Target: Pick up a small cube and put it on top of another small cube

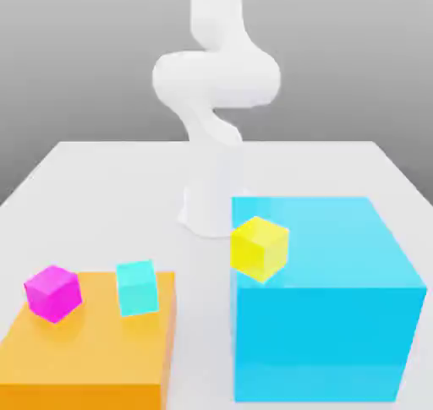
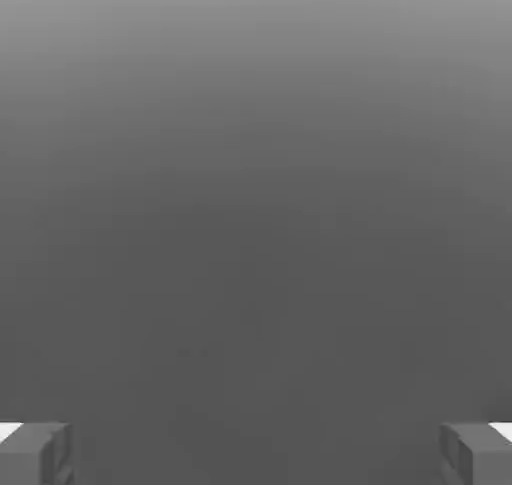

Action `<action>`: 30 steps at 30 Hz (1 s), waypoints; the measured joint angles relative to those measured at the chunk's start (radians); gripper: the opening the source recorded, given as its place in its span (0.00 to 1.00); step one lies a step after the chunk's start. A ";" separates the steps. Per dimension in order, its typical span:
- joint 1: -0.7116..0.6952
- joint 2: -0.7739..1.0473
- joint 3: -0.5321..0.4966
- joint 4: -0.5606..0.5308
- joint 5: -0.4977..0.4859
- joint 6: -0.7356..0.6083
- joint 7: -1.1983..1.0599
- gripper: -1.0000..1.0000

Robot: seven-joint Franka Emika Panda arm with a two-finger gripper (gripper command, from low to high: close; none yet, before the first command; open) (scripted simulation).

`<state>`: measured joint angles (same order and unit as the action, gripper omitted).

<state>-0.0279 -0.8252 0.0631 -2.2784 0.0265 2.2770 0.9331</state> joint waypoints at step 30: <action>-0.685 0.209 1.164 0.204 0.266 0.012 1.553 0.50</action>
<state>-0.7126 -0.6160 1.2269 -2.0748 0.2923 2.2886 2.4857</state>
